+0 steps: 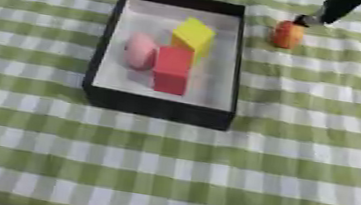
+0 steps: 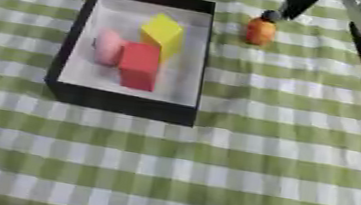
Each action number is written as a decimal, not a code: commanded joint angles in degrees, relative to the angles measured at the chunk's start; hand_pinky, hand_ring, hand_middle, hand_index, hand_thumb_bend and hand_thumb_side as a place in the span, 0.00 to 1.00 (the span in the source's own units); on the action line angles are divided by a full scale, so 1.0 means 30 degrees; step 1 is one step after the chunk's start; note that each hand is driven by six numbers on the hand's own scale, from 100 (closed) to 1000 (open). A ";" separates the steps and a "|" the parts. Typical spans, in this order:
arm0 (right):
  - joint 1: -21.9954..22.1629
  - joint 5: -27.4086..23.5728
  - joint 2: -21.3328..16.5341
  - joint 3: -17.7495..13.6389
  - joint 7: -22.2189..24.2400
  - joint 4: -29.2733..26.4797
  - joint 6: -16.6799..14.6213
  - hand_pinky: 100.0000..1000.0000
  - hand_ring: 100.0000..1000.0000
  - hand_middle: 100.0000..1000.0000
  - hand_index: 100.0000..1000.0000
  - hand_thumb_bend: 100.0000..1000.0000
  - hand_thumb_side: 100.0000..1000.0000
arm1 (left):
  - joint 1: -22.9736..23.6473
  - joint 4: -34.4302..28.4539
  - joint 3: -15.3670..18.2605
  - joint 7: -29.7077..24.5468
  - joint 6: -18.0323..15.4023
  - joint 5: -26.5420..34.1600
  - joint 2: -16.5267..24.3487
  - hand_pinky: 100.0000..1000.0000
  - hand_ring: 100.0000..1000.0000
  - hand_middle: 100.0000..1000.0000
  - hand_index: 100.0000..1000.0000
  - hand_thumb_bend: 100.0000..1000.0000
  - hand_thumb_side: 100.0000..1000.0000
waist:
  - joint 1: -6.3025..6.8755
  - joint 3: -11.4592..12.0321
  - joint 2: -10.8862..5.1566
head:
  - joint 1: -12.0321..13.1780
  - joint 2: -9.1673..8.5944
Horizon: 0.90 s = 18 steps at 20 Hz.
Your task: Pick up objects on the table and place them in the box.
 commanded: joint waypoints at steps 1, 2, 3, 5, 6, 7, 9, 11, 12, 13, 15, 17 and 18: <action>-0.0284 -0.0025 -0.0642 -0.0333 0.0103 0.0193 -0.0312 0.91 0.88 0.82 0.88 0.40 0.20 | -0.0269 -0.0313 0.0221 -0.0003 0.0012 -0.0016 0.0776 0.69 0.68 0.74 0.83 0.55 0.35 | -0.0274 0.0051 0.0022 | -0.0016 -0.0111; -0.0278 -0.0057 -0.0600 -0.0383 0.0061 0.0282 -0.0298 0.91 0.88 0.82 0.88 0.40 0.20 | -0.0321 -0.0319 0.0207 -0.0018 0.0004 -0.0026 0.0781 0.69 0.68 0.74 0.83 0.55 0.35 | -0.0290 0.0072 0.0027 | -0.0025 -0.0130; -0.0283 -0.0046 -0.0547 -0.0423 -0.0010 0.0371 -0.0271 0.91 0.87 0.82 0.87 0.39 0.19 | -0.0368 -0.0327 0.0188 -0.0040 -0.0004 -0.0036 0.0778 0.69 0.68 0.74 0.83 0.55 0.35 | -0.0298 0.0099 0.0032 | -0.0034 -0.0150; -0.0313 0.0140 -0.0394 -0.0516 -0.0191 0.0642 -0.0199 0.91 0.87 0.82 0.87 0.39 0.19 | -0.0462 -0.0351 0.0131 -0.0114 -0.0017 -0.0055 0.0765 0.69 0.68 0.74 0.83 0.55 0.35 | -0.0307 0.0180 0.0058 | -0.0090 -0.0207; -0.0329 0.0310 -0.0316 -0.0579 -0.0308 0.0819 -0.0158 0.91 0.87 0.82 0.88 0.39 0.19 | -0.0501 -0.0361 0.0114 -0.0144 -0.0019 -0.0062 0.0761 0.69 0.68 0.74 0.83 0.55 0.35 | -0.0310 0.0226 0.0081 | -0.0127 -0.0255; -0.0340 0.0470 -0.0235 -0.0651 -0.0430 0.0998 -0.0150 0.91 0.87 0.82 0.88 0.39 0.19 | -0.0528 -0.0369 0.0107 -0.0162 -0.0018 -0.0068 0.0759 0.69 0.68 0.74 0.83 0.54 0.35 | -0.0310 0.0262 0.0103 | -0.0156 -0.0305; -0.0319 0.0877 -0.0074 -0.0836 -0.0699 0.1426 -0.0108 0.91 0.87 0.82 0.89 0.39 0.19 | -0.0577 -0.0387 0.0114 -0.0171 -0.0016 -0.0073 0.0765 0.70 0.68 0.74 0.83 0.55 0.35 | -0.0303 0.0360 0.0183 | -0.0247 -0.0479; -0.0271 0.1322 0.0079 -0.1024 -0.1051 0.1819 -0.0119 0.91 0.87 0.82 0.89 0.39 0.19 | -0.0638 -0.0415 0.0119 -0.0174 -0.0016 -0.0054 0.0764 0.70 0.68 0.74 0.83 0.55 0.35 | -0.0288 0.0470 0.0287 | -0.0388 -0.0698; -0.0243 0.1535 0.0148 -0.1108 -0.1216 0.2014 -0.0148 0.91 0.87 0.82 0.89 0.39 0.18 | -0.0680 -0.0438 0.0115 -0.0182 -0.0021 -0.0046 0.0754 0.70 0.68 0.74 0.83 0.55 0.35 | -0.0279 0.0528 0.0343 | -0.0468 -0.0815; -0.0220 0.1727 0.0213 -0.1195 -0.1366 0.2204 -0.0187 0.91 0.87 0.82 0.89 0.39 0.18 | -0.0720 -0.0463 0.0108 -0.0195 -0.0027 -0.0042 0.0741 0.70 0.68 0.74 0.83 0.55 0.35 | -0.0271 0.0582 0.0393 | -0.0538 -0.0928; -0.0159 0.2092 0.0319 -0.1382 -0.1690 0.2573 -0.0196 0.91 0.87 0.81 0.89 0.39 0.17 | -0.0814 -0.0521 0.0083 -0.0235 -0.0032 -0.0048 0.0706 0.70 0.68 0.74 0.83 0.55 0.35 | -0.0248 0.0706 0.0513 | -0.0679 -0.1212; -0.0103 0.2481 0.0396 -0.1522 -0.2008 0.2895 -0.0196 0.91 0.87 0.81 0.89 0.39 0.17 | -0.0868 -0.0562 0.0071 -0.0263 -0.0020 -0.0059 0.0680 0.70 0.68 0.74 0.83 0.55 0.35 | -0.0223 0.0800 0.0605 | -0.0792 -0.1425; -0.0066 0.2654 0.0428 -0.1598 -0.2154 0.3052 -0.0185 0.90 0.87 0.81 0.89 0.39 0.17 | -0.0881 -0.0575 0.0074 -0.0266 -0.0010 -0.0059 0.0668 0.70 0.68 0.74 0.83 0.55 0.35 | -0.0204 0.0842 0.0648 | -0.0841 -0.1500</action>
